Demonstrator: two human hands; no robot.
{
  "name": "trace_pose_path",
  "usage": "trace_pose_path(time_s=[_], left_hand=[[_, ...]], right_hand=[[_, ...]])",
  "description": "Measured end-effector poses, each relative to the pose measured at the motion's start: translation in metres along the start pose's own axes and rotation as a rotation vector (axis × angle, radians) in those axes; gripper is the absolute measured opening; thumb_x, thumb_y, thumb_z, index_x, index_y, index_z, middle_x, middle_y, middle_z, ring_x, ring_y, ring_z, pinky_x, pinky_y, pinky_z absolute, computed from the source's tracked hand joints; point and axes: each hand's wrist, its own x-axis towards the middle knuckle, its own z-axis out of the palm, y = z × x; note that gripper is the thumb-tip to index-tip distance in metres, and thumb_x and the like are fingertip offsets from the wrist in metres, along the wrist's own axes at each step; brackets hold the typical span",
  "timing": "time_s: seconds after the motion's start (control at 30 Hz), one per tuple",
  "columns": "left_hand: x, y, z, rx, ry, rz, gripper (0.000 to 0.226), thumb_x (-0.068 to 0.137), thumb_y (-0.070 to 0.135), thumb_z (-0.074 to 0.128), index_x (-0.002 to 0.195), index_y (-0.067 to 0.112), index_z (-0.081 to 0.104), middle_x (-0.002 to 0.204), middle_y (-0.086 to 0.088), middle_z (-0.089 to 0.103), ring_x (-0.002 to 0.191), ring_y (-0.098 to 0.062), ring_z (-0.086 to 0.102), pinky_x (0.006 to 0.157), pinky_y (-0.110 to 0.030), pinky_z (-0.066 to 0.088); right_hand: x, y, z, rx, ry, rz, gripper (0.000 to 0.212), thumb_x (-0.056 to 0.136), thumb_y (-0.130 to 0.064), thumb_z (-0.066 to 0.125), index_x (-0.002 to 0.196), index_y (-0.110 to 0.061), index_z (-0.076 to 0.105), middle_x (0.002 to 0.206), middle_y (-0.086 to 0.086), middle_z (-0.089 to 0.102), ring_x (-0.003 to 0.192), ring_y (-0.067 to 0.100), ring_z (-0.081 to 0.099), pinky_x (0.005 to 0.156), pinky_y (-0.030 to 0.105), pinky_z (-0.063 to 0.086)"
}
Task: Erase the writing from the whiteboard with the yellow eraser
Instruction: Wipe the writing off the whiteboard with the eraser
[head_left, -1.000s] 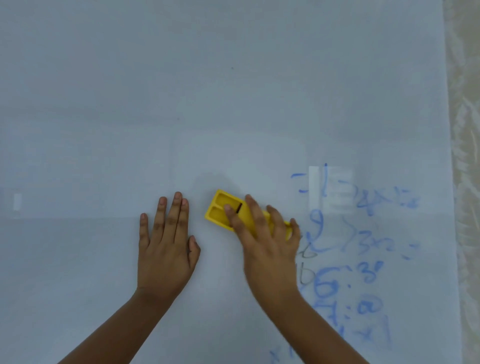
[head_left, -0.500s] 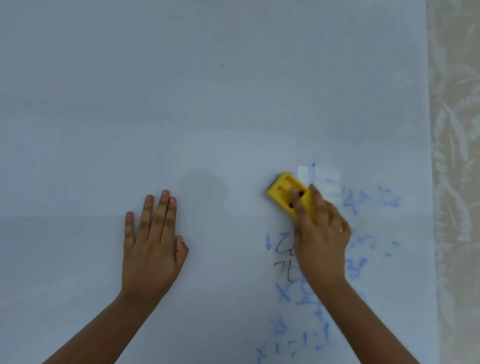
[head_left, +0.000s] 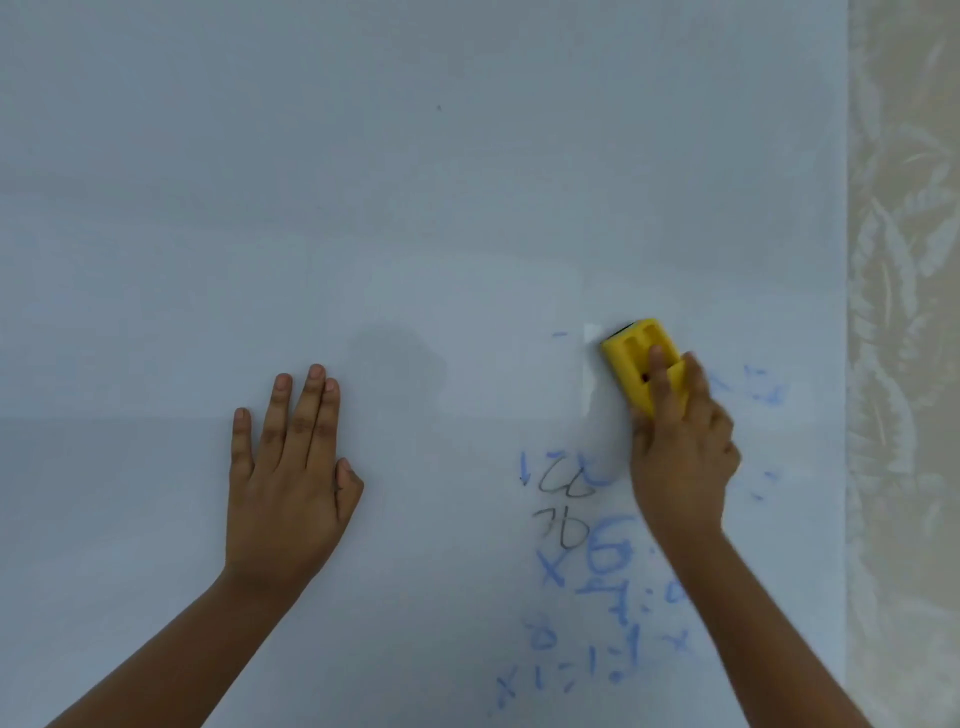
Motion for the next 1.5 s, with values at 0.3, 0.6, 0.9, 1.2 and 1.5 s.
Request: trace_pose_path(time_s=[0.3,0.6,0.9,1.2,1.5], left_hand=[[-0.001,-0.001,0.000,-0.005,0.005,-0.001,0.061,0.090,0.024,0.026,0.146,0.001,0.026,0.153,-0.014,0.026,0.142,-0.030,0.019,0.116,-0.048,0.005],[-0.002,-0.001,0.003,-0.015,0.032,-0.014,0.060,0.091,0.026,0.025,0.146,0.001,0.027,0.152,-0.015,0.027,0.142,-0.030,0.019,0.116,-0.051,0.009],[-0.009,0.006,0.005,-0.011,0.081,-0.073,0.057,0.093,0.023,0.026,0.146,0.003,0.028,0.152,-0.013,0.028,0.142,-0.029,0.021,0.116,-0.049,0.008],[-0.013,0.005,0.010,0.010,0.130,-0.075,0.056,0.094,0.024,0.024,0.148,0.006,0.026,0.152,-0.012,0.028,0.143,-0.028,0.020,0.116,-0.051,0.010],[-0.015,0.006,0.010,-0.005,0.134,-0.084,0.056,0.094,0.023,0.026,0.148,0.006,0.027,0.153,-0.011,0.027,0.143,-0.028,0.020,0.117,-0.048,0.005]], right_hand=[[-0.041,-0.013,0.007,-0.024,0.008,-0.284,0.066,0.075,-0.011,0.072,0.134,-0.024,0.046,0.139,0.013,0.048,0.103,0.039,0.056,0.076,0.055,0.048],[0.032,0.018,-0.002,0.013,0.004,0.149,0.062,0.092,-0.018,0.050,0.144,-0.029,0.019,0.154,0.010,0.019,0.118,0.042,0.037,0.086,0.056,0.039],[-0.033,0.045,0.005,0.014,-0.034,-0.020,0.064,0.081,0.000,0.063,0.137,-0.016,0.039,0.144,0.021,0.037,0.114,0.048,0.048,0.087,0.060,0.044],[0.013,0.051,0.012,0.042,0.057,-0.004,0.056,0.091,-0.010,0.053,0.141,-0.020,0.031,0.150,0.017,0.027,0.118,0.046,0.041,0.087,0.059,0.039],[0.049,0.079,0.005,0.092,0.040,0.307,0.059,0.095,-0.012,0.044,0.145,-0.028,0.016,0.156,0.008,0.012,0.126,0.044,0.029,0.095,0.064,0.033]])
